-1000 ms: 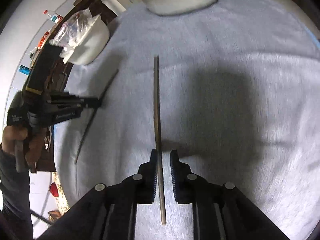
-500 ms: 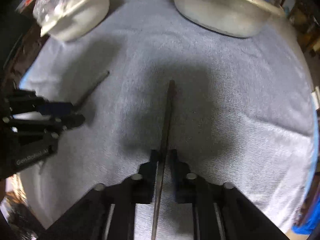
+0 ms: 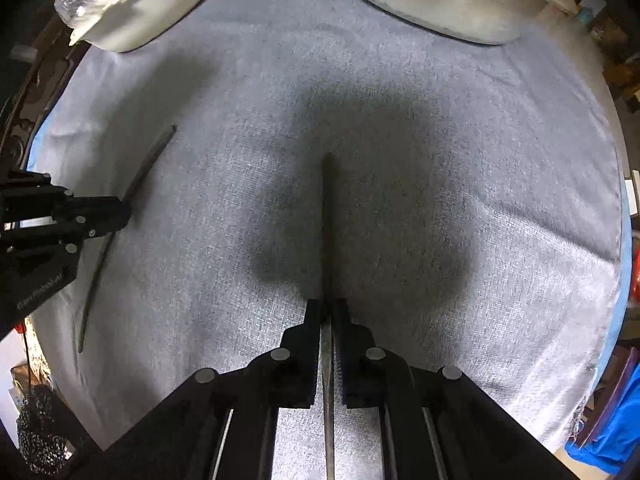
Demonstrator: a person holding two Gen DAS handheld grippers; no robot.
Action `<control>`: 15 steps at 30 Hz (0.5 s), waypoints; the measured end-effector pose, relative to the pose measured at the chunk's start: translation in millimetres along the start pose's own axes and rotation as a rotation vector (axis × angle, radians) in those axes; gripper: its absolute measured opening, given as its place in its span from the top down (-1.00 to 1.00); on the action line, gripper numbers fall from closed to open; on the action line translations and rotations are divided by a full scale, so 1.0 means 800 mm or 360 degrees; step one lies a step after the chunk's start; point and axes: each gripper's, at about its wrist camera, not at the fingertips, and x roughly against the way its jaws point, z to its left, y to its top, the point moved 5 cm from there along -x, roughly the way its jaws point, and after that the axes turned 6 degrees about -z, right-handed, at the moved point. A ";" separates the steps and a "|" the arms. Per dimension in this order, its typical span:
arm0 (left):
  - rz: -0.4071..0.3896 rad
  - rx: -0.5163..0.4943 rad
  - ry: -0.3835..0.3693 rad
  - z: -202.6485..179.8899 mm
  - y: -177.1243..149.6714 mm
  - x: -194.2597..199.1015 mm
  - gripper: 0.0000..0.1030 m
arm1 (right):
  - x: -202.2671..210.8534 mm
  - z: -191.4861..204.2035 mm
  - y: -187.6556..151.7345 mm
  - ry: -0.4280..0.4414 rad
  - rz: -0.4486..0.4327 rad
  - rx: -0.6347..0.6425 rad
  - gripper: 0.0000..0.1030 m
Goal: Organize utensils
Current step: 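Pinch a dark chopstick with the right tool while the left tool pinches the last one, then carry both chopsticks upright and insert them into the black holder cup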
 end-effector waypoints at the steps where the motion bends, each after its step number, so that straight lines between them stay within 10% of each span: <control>1: -0.0006 -0.0007 0.0002 0.002 -0.002 0.001 0.89 | 0.000 0.001 0.000 0.0001 -0.0004 0.0002 0.83; 15: -0.0243 0.0471 -0.0235 0.067 -0.102 0.043 0.90 | 0.058 -0.056 -0.071 0.0287 -0.0339 -0.0435 0.88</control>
